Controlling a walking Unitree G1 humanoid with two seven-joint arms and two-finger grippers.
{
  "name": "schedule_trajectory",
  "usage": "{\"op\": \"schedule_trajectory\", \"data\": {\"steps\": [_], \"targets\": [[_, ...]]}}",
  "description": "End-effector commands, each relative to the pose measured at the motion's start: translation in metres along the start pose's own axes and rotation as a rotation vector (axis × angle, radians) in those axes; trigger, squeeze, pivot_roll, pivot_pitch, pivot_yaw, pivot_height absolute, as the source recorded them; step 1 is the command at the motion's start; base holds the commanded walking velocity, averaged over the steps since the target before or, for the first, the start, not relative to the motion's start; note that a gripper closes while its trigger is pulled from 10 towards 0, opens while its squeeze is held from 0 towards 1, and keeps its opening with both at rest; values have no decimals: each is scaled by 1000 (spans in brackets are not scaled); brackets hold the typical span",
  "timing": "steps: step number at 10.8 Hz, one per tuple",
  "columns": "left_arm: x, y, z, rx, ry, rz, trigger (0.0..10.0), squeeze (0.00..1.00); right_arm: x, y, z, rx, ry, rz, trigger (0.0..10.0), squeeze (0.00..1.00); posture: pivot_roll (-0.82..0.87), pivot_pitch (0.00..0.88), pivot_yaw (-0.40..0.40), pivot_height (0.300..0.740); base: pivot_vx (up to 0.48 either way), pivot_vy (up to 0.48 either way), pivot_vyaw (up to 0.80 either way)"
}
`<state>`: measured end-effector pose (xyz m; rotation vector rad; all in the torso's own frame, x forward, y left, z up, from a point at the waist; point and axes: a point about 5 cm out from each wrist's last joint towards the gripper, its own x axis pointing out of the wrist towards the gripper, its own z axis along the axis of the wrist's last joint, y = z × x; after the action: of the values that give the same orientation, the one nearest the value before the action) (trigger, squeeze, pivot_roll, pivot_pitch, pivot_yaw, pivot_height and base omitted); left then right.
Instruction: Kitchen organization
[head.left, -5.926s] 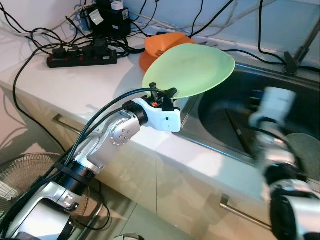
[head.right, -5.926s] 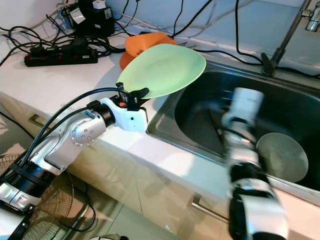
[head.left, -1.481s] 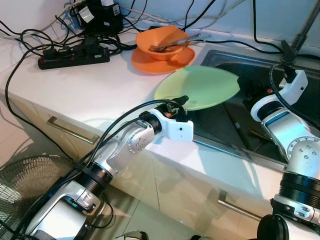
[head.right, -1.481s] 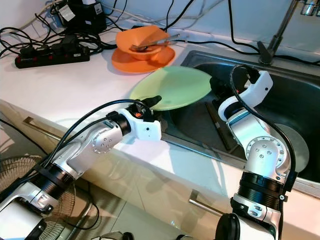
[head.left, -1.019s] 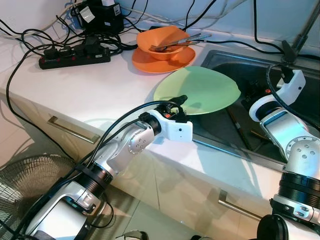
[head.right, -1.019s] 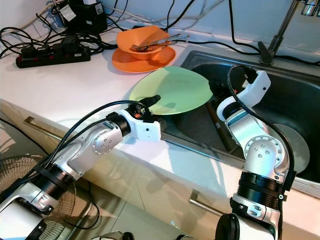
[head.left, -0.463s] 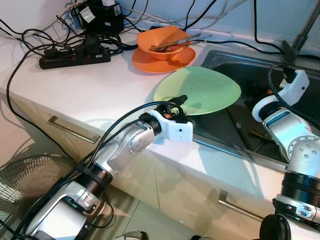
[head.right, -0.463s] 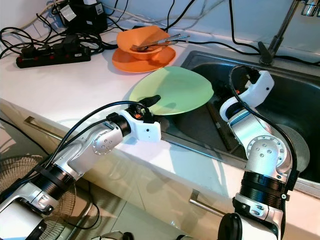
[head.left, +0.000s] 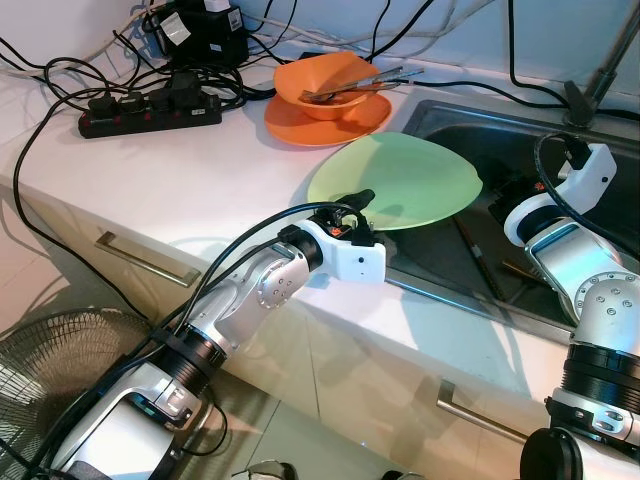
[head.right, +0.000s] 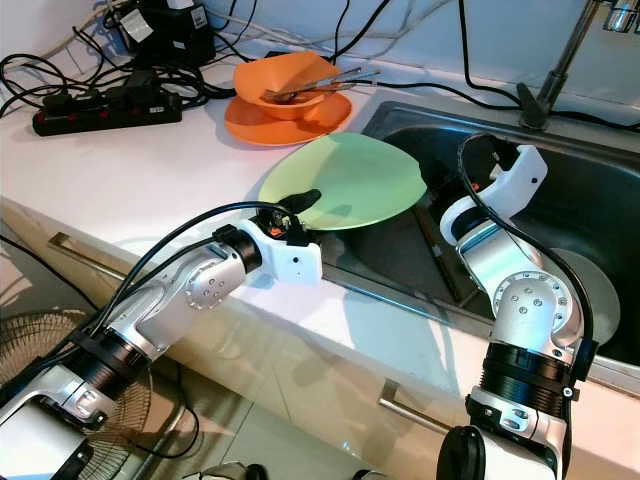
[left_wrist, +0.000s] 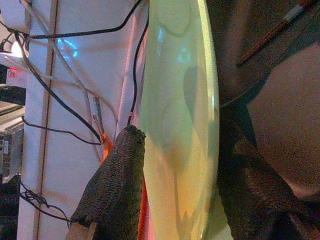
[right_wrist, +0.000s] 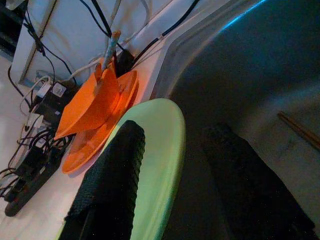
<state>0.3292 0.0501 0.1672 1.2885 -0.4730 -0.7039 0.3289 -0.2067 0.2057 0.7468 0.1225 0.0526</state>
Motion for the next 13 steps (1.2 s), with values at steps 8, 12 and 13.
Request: {"op": "schedule_trajectory", "data": {"steps": [8, 12, 13], "targets": [[-1, -6, 1, -28, -6, -33, 0, 0, 1, -2, 0, 2, -16, -16, 10000, 0, 61, 78, 52, 740, 0, 0, 0], [0, -10, 15, -82, -93, -51, 0, 0, 1, -7, 2, 6, -28, -45, 10000, 0, 62, 78, 53, 740, 0, 0, 0], [0, -12, 19, -101, -119, -61, 2510, 0, 1, -8, 3, 8, -32, -49, 10000, 0, 61, 78, 54, 740, 0, 0, 0]]}}
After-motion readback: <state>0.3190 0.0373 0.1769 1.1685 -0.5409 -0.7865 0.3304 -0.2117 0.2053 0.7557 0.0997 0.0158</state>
